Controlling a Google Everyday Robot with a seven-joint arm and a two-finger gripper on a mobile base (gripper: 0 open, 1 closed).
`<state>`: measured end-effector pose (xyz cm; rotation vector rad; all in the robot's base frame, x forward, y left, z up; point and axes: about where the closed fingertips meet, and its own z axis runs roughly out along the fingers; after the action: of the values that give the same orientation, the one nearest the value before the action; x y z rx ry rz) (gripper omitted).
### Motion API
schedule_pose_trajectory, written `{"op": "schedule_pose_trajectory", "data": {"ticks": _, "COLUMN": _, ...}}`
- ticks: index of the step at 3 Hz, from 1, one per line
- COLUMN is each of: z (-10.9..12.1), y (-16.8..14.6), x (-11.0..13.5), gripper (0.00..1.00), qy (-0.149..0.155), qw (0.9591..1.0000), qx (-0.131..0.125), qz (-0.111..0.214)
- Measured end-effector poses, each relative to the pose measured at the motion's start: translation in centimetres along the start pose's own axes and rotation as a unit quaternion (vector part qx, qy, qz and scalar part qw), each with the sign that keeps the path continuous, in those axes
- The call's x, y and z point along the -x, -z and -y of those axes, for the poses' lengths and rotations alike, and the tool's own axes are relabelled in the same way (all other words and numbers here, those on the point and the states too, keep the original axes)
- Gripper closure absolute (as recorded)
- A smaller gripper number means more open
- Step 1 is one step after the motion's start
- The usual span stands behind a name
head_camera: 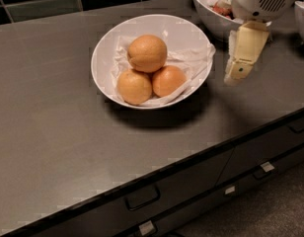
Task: Pick orange from white bowl
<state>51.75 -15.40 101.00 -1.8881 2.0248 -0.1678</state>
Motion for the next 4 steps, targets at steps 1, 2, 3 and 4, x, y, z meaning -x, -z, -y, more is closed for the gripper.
{"op": "schedule_pose_trajectory", "data": {"ticks": 1, "z": 2.5, "y": -0.8, "x": 3.2, "gripper": 0.00, "qy": 0.034, "qw": 0.9991, "qx": -0.006, "qz": 0.023}}
{"op": "schedule_pose_trajectory", "data": {"ticks": 2, "z": 2.5, "y": -0.8, "x": 3.2, "gripper": 0.00, "qy": 0.034, "qw": 0.9991, "qx": -0.006, "qz": 0.024}}
{"op": "schedule_pose_trajectory", "data": {"ticks": 3, "z": 3.3, "y": -1.7, "x": 4.3, "gripper": 0.00, "qy": 0.045, "qw": 0.9985, "qx": -0.007, "qz": 0.031}}
{"op": "schedule_pose_trajectory", "data": {"ticks": 4, "z": 4.0, "y": -3.6, "x": 6.7, "gripper": 0.00, "qy": 0.074, "qw": 0.9962, "qx": 0.007, "qz": 0.047}}
